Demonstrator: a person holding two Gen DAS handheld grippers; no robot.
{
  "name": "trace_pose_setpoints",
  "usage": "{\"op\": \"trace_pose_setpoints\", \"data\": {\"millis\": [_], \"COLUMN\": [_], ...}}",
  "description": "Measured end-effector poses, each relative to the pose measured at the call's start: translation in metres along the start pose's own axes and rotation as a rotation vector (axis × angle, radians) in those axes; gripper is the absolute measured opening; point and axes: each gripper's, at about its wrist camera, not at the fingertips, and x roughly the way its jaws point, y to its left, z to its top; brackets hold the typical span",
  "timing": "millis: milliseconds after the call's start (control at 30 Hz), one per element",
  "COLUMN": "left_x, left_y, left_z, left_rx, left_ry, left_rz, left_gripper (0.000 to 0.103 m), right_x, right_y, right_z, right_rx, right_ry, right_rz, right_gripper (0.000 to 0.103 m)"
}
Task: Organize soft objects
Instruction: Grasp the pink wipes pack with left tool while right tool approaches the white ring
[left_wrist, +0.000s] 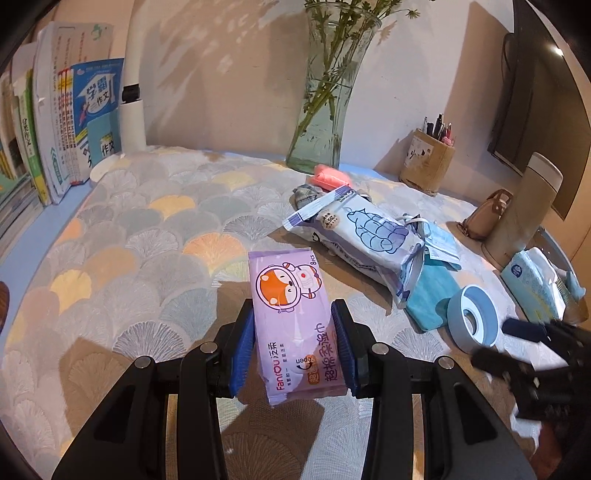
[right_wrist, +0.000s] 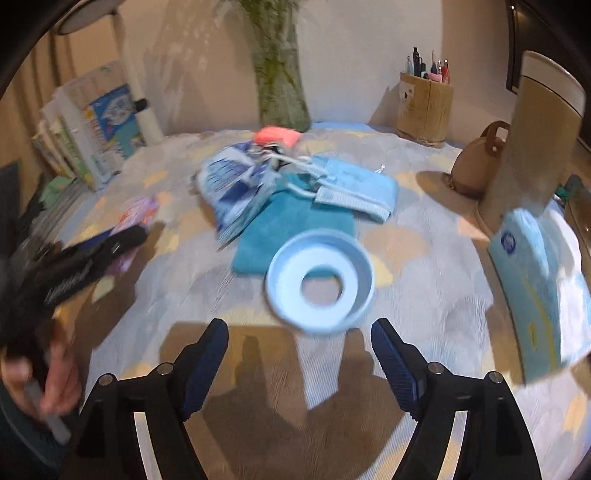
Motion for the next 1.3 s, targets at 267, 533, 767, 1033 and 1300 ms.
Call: {"op": "trace_pose_setpoints", "data": {"millis": [267, 533, 767, 1033, 1300], "left_x": [0.002, -0.001, -0.026, -0.011, -0.012], "left_y": [-0.001, -0.011, -0.056, -0.065, -0.076], "left_z": [0.001, -0.002, -0.007, -0.022, -0.028], "left_rx": [0.008, 0.040, 0.124, 0.161, 0.234], "left_ry": [0.008, 0.056, 0.020, 0.038, 0.034], "left_rz": [-0.010, -0.016, -0.072, -0.031, -0.025], "left_gripper": [0.037, 0.037, 0.037, 0.037, 0.038], "right_x": [0.014, -0.011, -0.057, -0.051, -0.031], "right_y": [0.004, -0.017, -0.033, -0.049, -0.047], "right_z": [0.009, 0.003, -0.004, -0.032, -0.036], "right_rx": [-0.019, 0.058, 0.067, 0.053, 0.068], "right_ry": [-0.043, -0.088, -0.163, -0.083, -0.036], "right_rz": [-0.064, 0.013, 0.030, 0.052, 0.124], "right_gripper": [0.064, 0.052, 0.052, 0.096, 0.101]}}
